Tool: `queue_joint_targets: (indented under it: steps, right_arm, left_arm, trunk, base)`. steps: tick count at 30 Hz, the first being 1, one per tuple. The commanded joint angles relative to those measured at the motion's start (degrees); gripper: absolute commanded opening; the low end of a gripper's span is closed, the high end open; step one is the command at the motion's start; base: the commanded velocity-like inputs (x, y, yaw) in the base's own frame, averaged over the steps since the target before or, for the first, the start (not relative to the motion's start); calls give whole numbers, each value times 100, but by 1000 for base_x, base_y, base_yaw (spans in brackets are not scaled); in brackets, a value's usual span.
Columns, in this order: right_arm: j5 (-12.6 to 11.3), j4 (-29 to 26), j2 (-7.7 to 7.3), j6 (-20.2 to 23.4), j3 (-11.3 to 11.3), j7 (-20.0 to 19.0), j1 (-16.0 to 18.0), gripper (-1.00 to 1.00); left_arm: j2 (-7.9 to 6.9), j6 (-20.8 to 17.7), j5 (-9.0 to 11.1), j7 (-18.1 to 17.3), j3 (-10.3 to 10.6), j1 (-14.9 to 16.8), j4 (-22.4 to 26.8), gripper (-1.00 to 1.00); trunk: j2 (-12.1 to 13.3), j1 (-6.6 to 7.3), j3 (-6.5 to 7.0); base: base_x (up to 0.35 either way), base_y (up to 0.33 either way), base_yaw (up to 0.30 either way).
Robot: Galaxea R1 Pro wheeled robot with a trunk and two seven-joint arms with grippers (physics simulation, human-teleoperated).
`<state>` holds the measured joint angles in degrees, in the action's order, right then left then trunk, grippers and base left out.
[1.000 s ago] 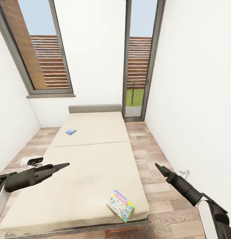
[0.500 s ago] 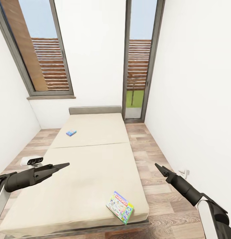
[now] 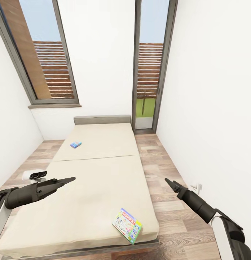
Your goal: Put all the toys in the child's room - the three board games (two on the bed and one on the table), the two jigsaw puzzles on the table, and the tennis ball on the table - inside the toy box on the table in the child's room.
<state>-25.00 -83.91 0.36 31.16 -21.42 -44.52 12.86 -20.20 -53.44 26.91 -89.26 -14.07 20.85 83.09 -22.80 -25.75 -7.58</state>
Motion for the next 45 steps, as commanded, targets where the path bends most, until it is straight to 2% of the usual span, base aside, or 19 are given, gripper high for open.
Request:
queue_joint_targets:
  steps: [1,38,45]
  right_arm:
    - [-29,-1,5,41,2,5,6,100]
    - [-36,28,-1,48,50,92,6,100]
    - [-30,69,-13,48,50,92,6,100]
  left_arm:
    - [-2,-61,-1,-19,1,3,0,100]
    - [-2,-61,-9,-13,1,4,-12,100]
    - [-2,-61,-6,-13,1,3,-12,100]
  trunk:
    - [-12,-3,-12]
    - [-12,-3,-12]
    - [-12,-3,-12]
  base:
    - [0,-17,0]
    - [0,-2,0]
    - [0,-135,0]
